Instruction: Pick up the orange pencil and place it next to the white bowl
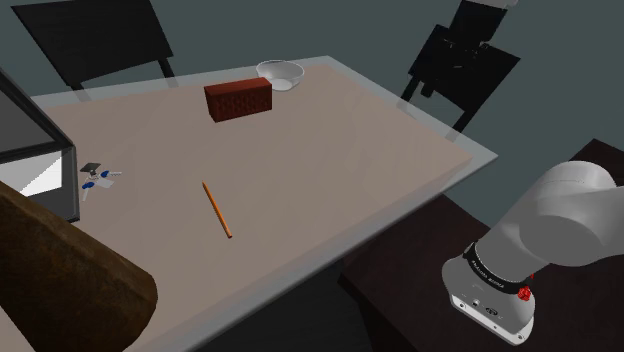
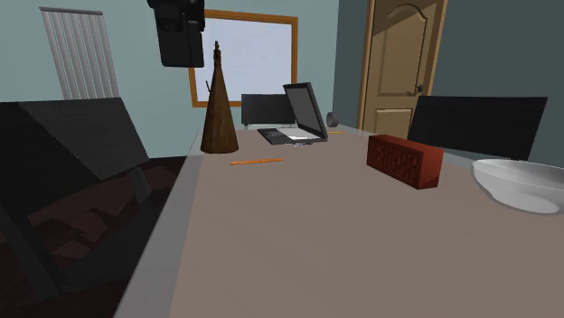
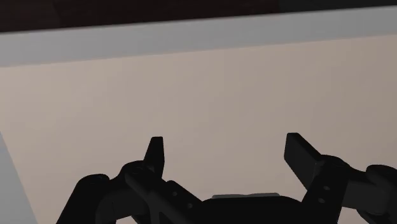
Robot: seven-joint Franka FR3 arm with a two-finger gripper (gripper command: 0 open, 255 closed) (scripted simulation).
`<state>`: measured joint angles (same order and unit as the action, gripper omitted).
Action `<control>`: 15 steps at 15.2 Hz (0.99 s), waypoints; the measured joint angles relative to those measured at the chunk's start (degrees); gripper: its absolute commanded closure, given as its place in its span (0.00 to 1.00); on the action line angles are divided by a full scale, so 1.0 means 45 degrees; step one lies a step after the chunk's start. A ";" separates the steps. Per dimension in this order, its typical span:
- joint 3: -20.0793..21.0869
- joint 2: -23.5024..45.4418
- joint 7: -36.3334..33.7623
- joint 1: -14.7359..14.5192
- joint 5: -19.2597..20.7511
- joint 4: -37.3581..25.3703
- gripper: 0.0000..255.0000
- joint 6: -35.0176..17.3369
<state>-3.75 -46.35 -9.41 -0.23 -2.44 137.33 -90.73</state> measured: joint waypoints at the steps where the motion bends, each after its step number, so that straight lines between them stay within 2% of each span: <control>1: 0.0000 0.0000 0.0000 0.0000 0.0000 0.0000 0.00 0.0000; 11: 0.2680 0.2098 -0.2521 -0.0820 -0.0870 -0.0382 0.00 -0.1680; 15: 0.3909 0.3650 -0.3767 -0.1056 -0.0963 -0.1203 0.00 -0.2356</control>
<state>13.84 -29.93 -26.36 -4.98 -6.78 131.92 -101.33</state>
